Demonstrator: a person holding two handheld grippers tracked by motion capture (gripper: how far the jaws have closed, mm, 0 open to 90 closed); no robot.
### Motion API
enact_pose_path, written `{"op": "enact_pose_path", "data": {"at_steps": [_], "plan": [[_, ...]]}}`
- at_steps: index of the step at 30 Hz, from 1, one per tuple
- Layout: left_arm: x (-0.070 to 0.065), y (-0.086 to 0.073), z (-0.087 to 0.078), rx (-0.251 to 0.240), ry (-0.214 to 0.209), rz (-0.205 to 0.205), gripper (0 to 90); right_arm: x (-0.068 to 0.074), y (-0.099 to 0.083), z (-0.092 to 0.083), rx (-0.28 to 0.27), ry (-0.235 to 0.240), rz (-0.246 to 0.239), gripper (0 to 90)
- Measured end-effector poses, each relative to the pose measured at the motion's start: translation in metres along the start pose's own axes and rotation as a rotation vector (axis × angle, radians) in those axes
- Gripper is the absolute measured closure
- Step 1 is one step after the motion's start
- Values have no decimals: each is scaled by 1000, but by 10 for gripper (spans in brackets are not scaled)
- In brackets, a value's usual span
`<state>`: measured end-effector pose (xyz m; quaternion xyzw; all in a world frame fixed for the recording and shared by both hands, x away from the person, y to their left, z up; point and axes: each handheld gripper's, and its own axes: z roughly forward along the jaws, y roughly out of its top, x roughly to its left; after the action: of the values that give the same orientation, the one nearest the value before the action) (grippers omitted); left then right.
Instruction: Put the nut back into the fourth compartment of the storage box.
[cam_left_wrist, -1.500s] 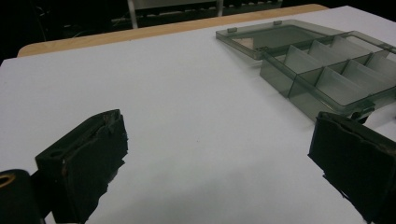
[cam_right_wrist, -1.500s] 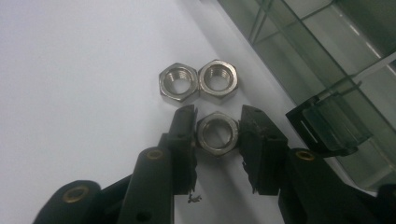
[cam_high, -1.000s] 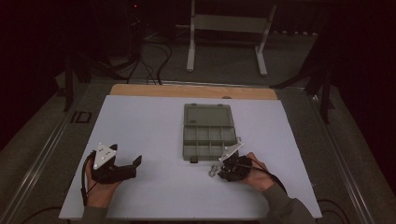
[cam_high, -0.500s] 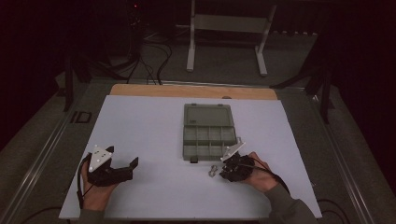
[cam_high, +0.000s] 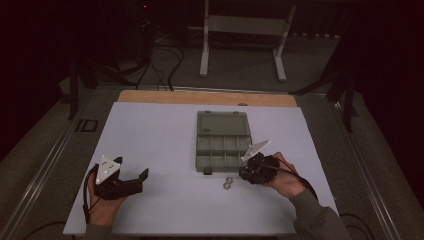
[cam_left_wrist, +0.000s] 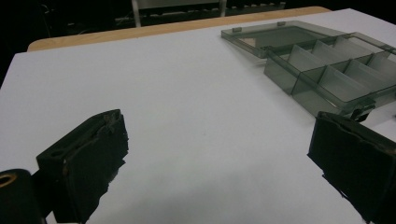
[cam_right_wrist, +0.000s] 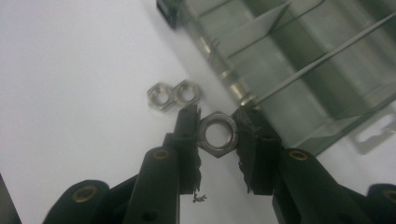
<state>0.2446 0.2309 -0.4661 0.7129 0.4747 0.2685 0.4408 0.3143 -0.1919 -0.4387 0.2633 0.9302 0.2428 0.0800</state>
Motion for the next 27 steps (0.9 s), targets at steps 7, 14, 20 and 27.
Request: {"op": "enact_pose_path", "data": {"at_steps": [7, 14, 20, 27], "plan": [[0, 0, 0, 1, 0, -1, 44, -11, 13, -11, -27, -16, 8, 703], [0, 0, 1, 2, 2, 0, 45, -22, 25, -15, -51, -32, 31, 703], [1, 0, 1, 3, 3, -2, 45, -29, 33, -17, -59, -42, 43, 703], [1, 0, 1, 3, 2, -3, 45, -39, 38, -17, -69, -57, 65, 704]]}}
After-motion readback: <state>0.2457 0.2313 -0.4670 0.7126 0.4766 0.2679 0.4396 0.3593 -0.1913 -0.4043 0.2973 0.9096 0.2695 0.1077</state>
